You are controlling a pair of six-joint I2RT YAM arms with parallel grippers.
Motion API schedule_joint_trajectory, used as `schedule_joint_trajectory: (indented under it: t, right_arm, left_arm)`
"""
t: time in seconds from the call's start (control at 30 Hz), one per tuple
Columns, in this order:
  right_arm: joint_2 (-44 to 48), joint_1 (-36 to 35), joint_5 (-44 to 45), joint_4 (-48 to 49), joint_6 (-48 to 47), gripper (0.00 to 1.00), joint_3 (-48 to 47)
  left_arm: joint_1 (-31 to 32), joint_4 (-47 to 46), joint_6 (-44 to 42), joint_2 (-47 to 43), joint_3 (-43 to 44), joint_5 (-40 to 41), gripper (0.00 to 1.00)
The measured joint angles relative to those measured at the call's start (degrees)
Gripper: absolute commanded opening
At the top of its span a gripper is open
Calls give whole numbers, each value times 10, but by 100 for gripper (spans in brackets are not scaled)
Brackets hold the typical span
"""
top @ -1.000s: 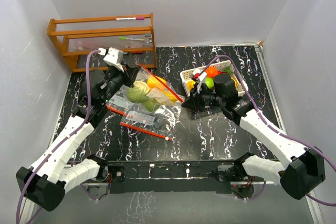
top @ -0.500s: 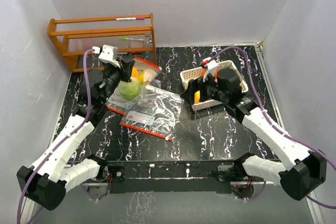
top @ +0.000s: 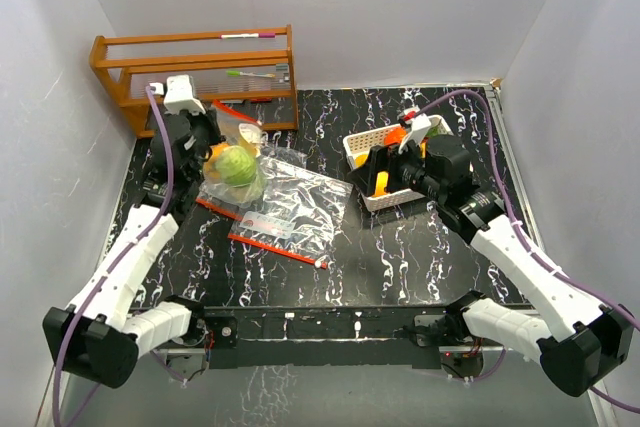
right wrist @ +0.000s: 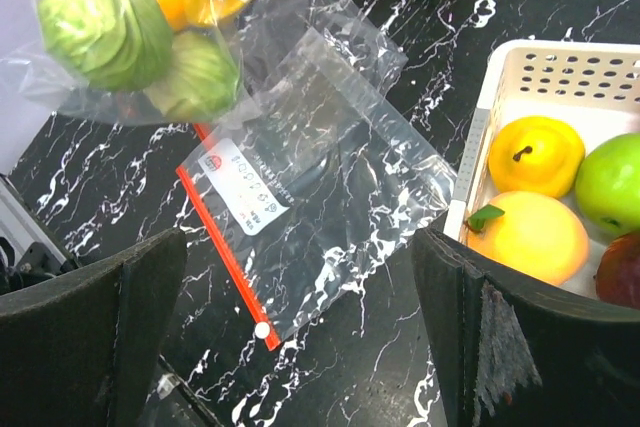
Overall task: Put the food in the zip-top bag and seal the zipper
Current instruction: Place the zipper food storage bag at the center of the board.
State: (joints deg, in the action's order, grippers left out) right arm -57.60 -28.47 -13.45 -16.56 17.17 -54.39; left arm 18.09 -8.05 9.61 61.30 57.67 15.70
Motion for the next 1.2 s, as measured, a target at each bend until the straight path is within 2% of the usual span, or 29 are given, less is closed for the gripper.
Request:
schedule_joint_trajectory:
  t: [0.2, 0.23, 0.27, 0.3, 0.43, 0.47, 0.53, 0.9, 1.07, 1.2]
  right_arm:
    - [0, 0, -10, -5, 9, 99, 6]
    - [0, 0, -12, -6, 9, 98, 7]
    - [1, 0, -14, -8, 9, 98, 7]
    - [2, 0, -15, -10, 9, 98, 10]
    - [2, 0, -22, -14, 10, 98, 18]
    - [1, 0, -25, -17, 10, 98, 19]
    - [1, 0, -30, -17, 10, 98, 21]
    - [-28, -20, -78, -17, 8, 98, 29]
    - [-59, -82, -68, -12, 10, 98, 40]
    - [-115, -174, -22, 3, 13, 98, 38]
  left_arm:
    - [-86, 45, 41, 39, 12, 0, 0]
    - [-94, 52, 45, 39, 12, 2, 9]
    - [-103, 57, 51, 38, 12, 5, 25]
    - [-110, 59, 56, 37, 12, 7, 38]
    - [-112, 54, 85, 27, 10, -10, 78]
    - [-112, 51, 92, 23, 6, -20, 95]
    - [-111, 50, 106, 16, -6, -43, 97]
    - [-111, 57, 137, -3, -25, -196, 97]
    - [-111, 67, 139, -24, 3, -263, 97]
    - [-111, 59, 149, -51, 3, -299, 97]
